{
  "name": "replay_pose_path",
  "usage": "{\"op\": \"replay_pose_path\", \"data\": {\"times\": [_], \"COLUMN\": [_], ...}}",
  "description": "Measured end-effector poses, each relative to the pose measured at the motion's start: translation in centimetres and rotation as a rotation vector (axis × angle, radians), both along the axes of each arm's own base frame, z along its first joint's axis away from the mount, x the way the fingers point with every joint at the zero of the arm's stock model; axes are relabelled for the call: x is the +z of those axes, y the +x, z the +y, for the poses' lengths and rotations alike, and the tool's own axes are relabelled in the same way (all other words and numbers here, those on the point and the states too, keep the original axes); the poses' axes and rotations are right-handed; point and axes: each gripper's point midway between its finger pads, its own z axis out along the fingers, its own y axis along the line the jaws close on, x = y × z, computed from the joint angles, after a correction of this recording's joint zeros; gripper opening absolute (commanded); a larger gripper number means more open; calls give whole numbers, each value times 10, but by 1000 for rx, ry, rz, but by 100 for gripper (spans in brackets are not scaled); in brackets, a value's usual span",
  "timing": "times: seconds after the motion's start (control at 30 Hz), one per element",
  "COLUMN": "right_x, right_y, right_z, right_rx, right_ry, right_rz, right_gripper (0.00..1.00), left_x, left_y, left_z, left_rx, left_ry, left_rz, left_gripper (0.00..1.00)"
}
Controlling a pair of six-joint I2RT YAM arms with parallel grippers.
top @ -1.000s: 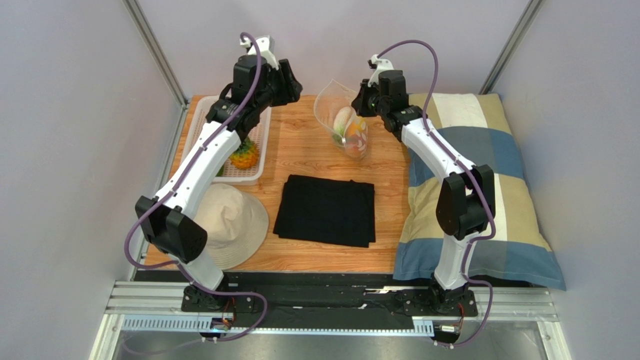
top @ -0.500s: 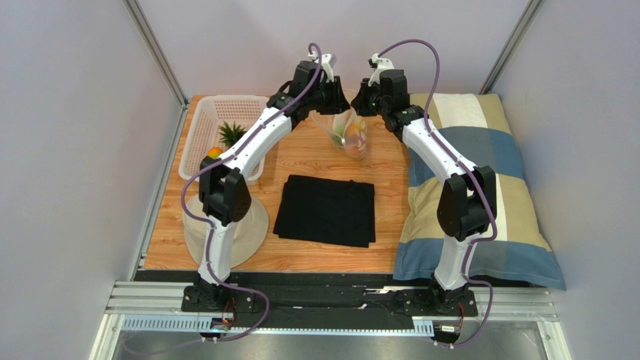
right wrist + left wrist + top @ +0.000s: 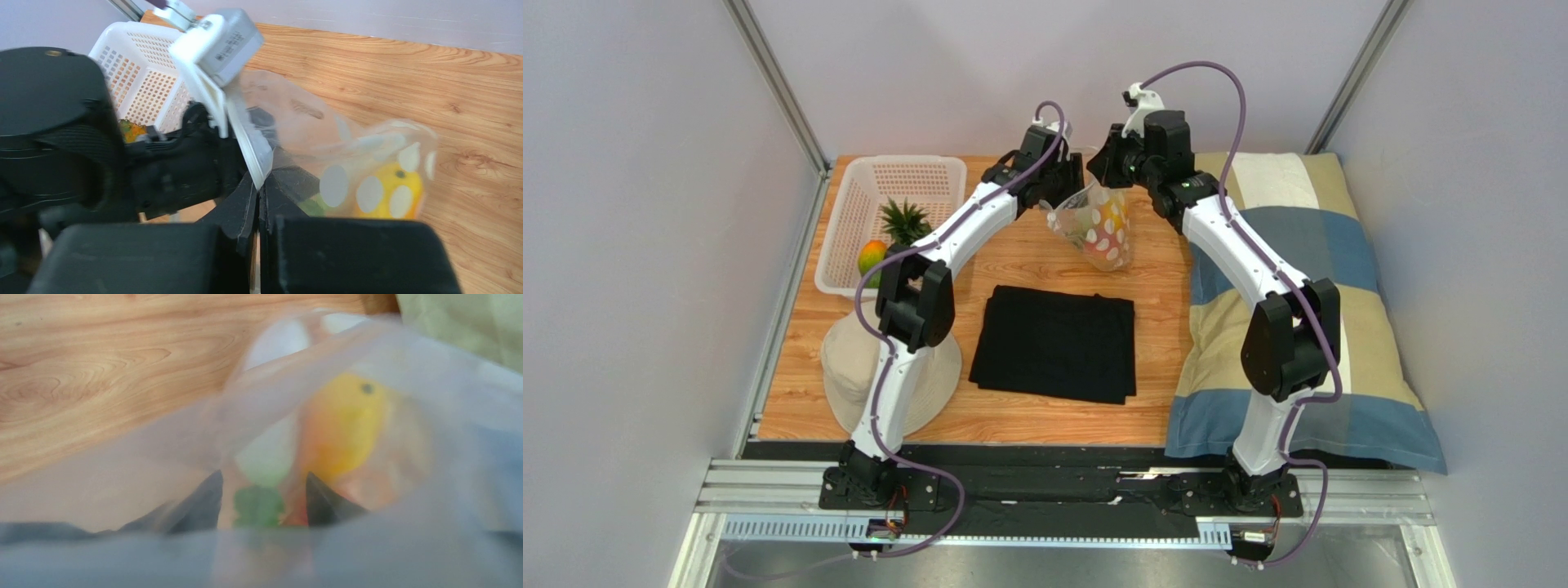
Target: Open the zip-top bag and remove the fake food
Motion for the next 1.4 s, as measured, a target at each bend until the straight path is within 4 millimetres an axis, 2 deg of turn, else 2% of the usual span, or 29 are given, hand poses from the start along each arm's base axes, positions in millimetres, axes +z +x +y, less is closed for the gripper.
{"op": "replay_pose_path", "data": {"times": [0.03,0.17,0.27,0.3,0.37,0.4,0.5,0.57,0.6,0.7,0.93,1.07,1.1,1.13,1.33,1.4], "right_x": [-1,-7,-19,-19,-35,-40,-48,-49,-49,-49,-50,-50,-50,-50,-50,-50], "right_y": [-1,0,4,5,8,9,9,8,9,9,8,8,8,8,8,8], "right_z": [1,7,11,11,13,13,13,13,13,12,12,13,13,13,12,12], "right_rx": [6,31,47,50,54,56,61,60,60,58,60,62,64,65,63,63], "right_ry": [-1,-14,-37,-41,-58,-62,-73,-77,-78,-79,-80,-78,-78,-77,-77,-77], "right_rz": [1,4,13,13,38,48,65,67,65,65,69,69,69,69,69,69], "right_gripper": [0,0,0,0,0,0,0,0,0,0,0,0,0,0,0,0], "left_x": [-7,-30,-44,-46,-50,-53,-62,-64,-65,-68,-86,-85,-85,-85,-87,-90], "left_y": [1,-2,-9,-13,-18,-21,-31,-36,-37,-39,-48,-52,-52,-52,-49,-50], "left_z": [0,0,-1,-2,-6,-7,-9,-9,-9,-8,-1,-5,-6,-7,-12,-12], "left_rx": [-1,-20,-56,-72,-106,-125,-163,-185,-192,-202,-215,-240,-244,-249,-254,-254], "left_ry": [9,38,53,52,37,28,17,15,15,26,50,29,23,10,-44,-51], "left_rz": [8,46,83,94,113,122,158,177,180,184,223,234,235,234,243,252], "left_gripper": [63,63,64,62,61,56,53,56,61,67,68,55,43,41,43,48]}}
